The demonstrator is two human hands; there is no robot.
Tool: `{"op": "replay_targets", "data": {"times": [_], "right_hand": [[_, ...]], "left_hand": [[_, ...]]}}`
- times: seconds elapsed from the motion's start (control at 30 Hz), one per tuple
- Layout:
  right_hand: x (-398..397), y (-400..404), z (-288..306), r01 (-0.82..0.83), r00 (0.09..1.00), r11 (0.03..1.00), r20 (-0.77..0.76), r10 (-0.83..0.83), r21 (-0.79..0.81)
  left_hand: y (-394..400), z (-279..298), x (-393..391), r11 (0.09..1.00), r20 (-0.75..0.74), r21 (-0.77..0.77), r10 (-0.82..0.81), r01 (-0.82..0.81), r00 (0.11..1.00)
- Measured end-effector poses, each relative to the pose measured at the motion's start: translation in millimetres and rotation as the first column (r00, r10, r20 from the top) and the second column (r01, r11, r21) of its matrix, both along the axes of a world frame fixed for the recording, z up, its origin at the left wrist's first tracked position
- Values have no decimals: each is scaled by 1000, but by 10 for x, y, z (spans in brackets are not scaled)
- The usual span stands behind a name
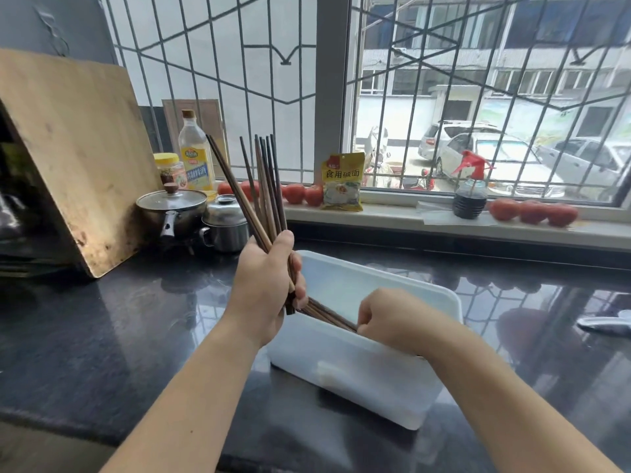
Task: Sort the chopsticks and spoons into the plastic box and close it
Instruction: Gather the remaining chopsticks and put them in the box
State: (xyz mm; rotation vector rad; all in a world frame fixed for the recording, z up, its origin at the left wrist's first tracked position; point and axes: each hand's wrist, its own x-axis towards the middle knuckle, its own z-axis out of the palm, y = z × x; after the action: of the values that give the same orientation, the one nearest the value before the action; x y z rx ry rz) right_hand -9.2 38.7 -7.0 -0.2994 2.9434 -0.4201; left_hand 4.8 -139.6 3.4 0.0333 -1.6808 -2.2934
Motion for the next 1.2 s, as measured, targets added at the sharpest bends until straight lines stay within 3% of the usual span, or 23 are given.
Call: {"op": "replay_targets", "data": {"times": [0.17, 0.23, 0.33, 0.4, 0.47, 0.7, 0.9, 0.97, 1.07, 1.1, 1.13, 1.2], "right_hand": [[-44, 9, -46, -6, 1000, 994, 19, 4, 108], [-68, -4, -71, 15, 1000, 997, -13, -14, 77], [-67, 4, 0, 84, 965, 969, -223, -136, -231], [-42, 27, 74, 62, 905, 879, -345, -250, -472], [-25, 43, 114, -3, 888, 786, -362, -282, -619], [44, -52, 161, -296, 940, 593, -338, 42, -749], [97, 2, 231, -312, 940, 541, -336, 56, -781], [121, -4, 250, -306, 930, 441, -364, -51, -844], [78, 88, 284, -229, 893, 150, -269, -360, -962], [46, 142, 277, -204, 867, 152, -251, -431, -967], [21, 180, 270, -172, 848, 218, -257, -463, -961], [-13, 161, 225, -65, 879, 486, -281, -386, -871]], "left_hand": [[-2, -1, -15, 999, 11, -40, 1, -1, 1000], [5, 5, -11, 999, 16, -49, -10, 11, 1000], [-1, 0, -13, 995, 33, -91, -46, 48, 998], [-8, -13, -16, 986, 38, -145, -73, 78, 997], [-8, -17, 1, 971, 24, -215, -105, 107, 994], [0, -7, 78, 869, -47, -430, -292, 244, 955], [9, 24, 116, 815, -7, -488, -361, 312, 933], [10, 12, 112, 842, -17, -468, -312, 269, 950], [22, -12, 64, 942, -16, -306, -148, 136, 989], [22, -20, 40, 972, -15, -219, -89, 84, 996], [12, -30, 14, 990, -16, -133, -42, 39, 999], [-11, -44, -24, 1000, -15, -13, 7, -7, 1000]]}}
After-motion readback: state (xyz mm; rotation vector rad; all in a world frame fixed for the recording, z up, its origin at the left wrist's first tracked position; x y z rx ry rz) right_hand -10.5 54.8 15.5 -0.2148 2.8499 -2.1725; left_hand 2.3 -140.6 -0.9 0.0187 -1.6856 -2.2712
